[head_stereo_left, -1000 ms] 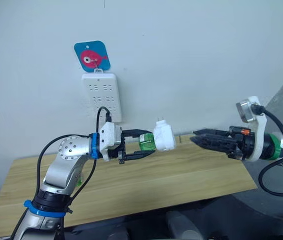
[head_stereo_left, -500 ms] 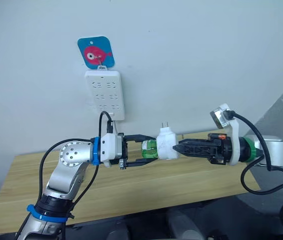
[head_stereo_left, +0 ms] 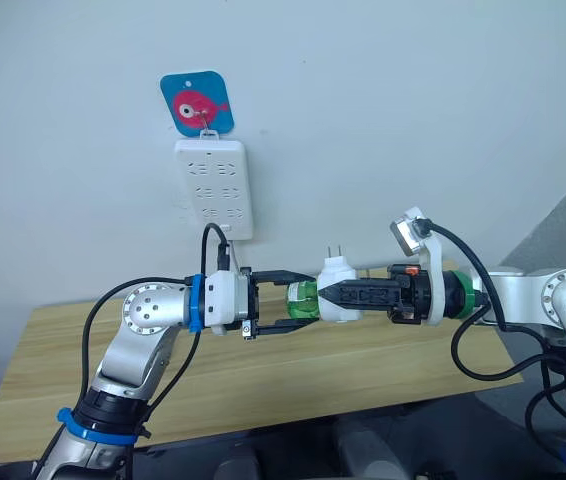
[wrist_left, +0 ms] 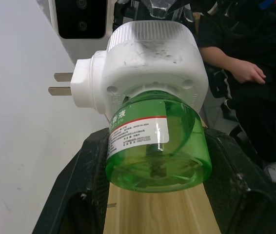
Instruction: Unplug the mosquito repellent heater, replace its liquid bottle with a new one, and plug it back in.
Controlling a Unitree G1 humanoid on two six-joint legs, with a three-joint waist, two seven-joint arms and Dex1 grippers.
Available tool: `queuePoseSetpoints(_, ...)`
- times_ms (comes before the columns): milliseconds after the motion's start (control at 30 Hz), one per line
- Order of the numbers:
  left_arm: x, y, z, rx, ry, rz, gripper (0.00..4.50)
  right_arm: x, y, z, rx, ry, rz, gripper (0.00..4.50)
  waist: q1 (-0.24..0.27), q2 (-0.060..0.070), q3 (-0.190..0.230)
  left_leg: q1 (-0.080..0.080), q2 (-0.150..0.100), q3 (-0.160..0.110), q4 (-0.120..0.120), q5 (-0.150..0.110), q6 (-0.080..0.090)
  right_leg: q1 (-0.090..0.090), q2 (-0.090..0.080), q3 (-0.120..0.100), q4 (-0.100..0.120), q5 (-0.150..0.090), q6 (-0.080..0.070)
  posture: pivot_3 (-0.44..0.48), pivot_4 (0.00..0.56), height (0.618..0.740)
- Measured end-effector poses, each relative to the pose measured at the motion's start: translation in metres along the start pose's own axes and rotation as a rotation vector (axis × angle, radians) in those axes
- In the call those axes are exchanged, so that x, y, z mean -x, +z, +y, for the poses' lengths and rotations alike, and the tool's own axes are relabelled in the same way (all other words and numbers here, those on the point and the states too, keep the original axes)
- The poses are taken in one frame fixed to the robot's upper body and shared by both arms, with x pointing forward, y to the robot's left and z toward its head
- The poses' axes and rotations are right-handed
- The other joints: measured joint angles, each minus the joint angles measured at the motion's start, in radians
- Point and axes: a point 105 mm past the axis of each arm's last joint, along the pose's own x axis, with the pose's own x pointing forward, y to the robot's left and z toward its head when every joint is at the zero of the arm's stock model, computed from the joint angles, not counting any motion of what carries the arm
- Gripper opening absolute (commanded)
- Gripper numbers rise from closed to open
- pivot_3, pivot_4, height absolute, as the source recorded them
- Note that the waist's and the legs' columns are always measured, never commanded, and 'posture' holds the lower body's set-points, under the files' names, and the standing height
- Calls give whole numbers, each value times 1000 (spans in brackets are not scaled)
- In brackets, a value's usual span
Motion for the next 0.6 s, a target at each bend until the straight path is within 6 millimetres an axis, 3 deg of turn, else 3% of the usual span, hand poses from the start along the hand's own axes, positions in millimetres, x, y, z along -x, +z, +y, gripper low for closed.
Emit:
queuePoseSetpoints(67,0,0,0,-13,1,2,2237,0,0,-2,-5,-6,2,3148,0,0,0,0,0,0,0,0,0,0,0,0,0,0,0,-151,104,740)
queuePoseSetpoints(400,2,2,0,9,-35,14,2237,-1,-3,-1,-10,-1,19,3148,0,0,0,0,0,0,0,0,0,0,0,0,0,0,0,-159,93,740)
queuePoseSetpoints(500,5,4,2,134,-88,54,2237,-3,-4,-1,-13,8,23,3148,-1,0,0,0,0,0,0,0,0,0,0,0,1,0,0,-159,95,740)
queuePoseSetpoints(600,7,9,7,423,-145,106,2237,-4,-1,3,12,17,30,3147,-3,-1,1,-2,0,-1,1,0,0,-1,0,-2,1,0,0,-163,98,740)
